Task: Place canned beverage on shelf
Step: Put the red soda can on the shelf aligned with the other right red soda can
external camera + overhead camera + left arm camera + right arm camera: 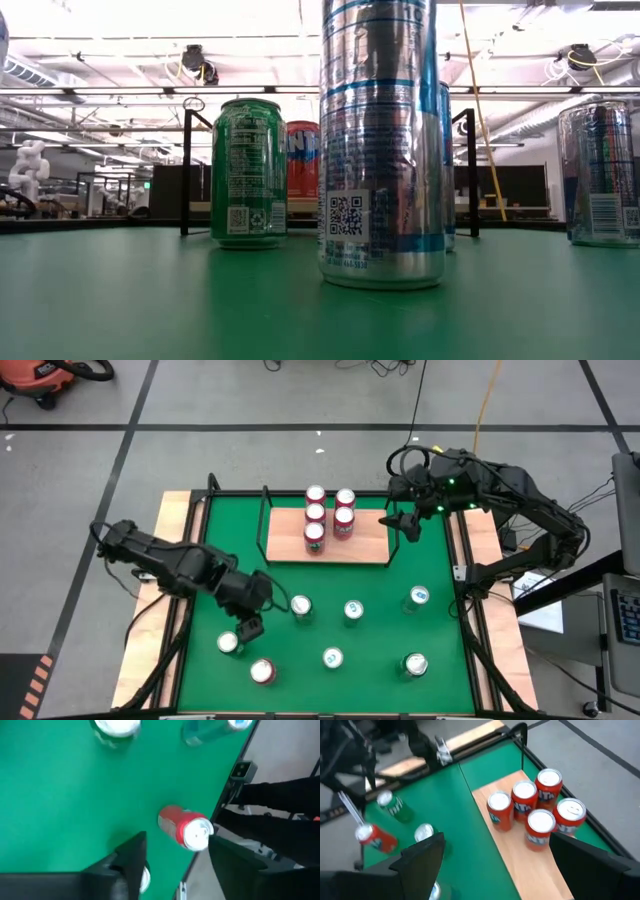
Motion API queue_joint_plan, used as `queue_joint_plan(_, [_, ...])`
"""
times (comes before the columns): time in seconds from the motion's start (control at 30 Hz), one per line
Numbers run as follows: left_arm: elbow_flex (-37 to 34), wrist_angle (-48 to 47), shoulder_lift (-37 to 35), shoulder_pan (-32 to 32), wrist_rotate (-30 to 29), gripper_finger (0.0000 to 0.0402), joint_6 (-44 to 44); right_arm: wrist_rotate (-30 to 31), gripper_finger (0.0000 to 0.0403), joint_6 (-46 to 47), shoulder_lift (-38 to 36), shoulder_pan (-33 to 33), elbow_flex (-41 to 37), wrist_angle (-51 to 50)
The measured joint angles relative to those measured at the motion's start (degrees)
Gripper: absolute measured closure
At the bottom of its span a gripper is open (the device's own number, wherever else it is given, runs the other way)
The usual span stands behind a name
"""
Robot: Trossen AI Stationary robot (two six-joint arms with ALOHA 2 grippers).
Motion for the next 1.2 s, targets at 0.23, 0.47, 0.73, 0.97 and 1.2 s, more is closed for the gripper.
queue_joint_plan(0.23, [0.0,0.2,0.0,-5.1,-2.9,0.0072,-10.6,0.0,0.0052,3.7,0.8,1.1,0.0,1.5])
queue_joint_plan(0.47, [0.0,3.4,0.0,-11.0,-8.3,0.0057,-20.1,0.0,0.0052,5.1,1.3,2.6,0.0,1.4])
queue_joint_plan(0.73, [-0.1,2.8,3.1,-16.5,-11.2,0.0053,-36.9,-0.3,0.0052,2.5,2.0,3.8,0.0,1.8])
queue_joint_plan(0.97, [-0.1,6.5,8.4,-16.4,-9.7,0.0009,-43.5,-5.8,0.0052,-0.8,1.8,4.1,0.0,-2.7])
queue_joint_plan(1.2, [-0.1,8.0,13.9,-16.6,-6.4,0.0009,-48.4,-6.1,0.0052,-4.0,1.7,5.1,0.0,-6.5])
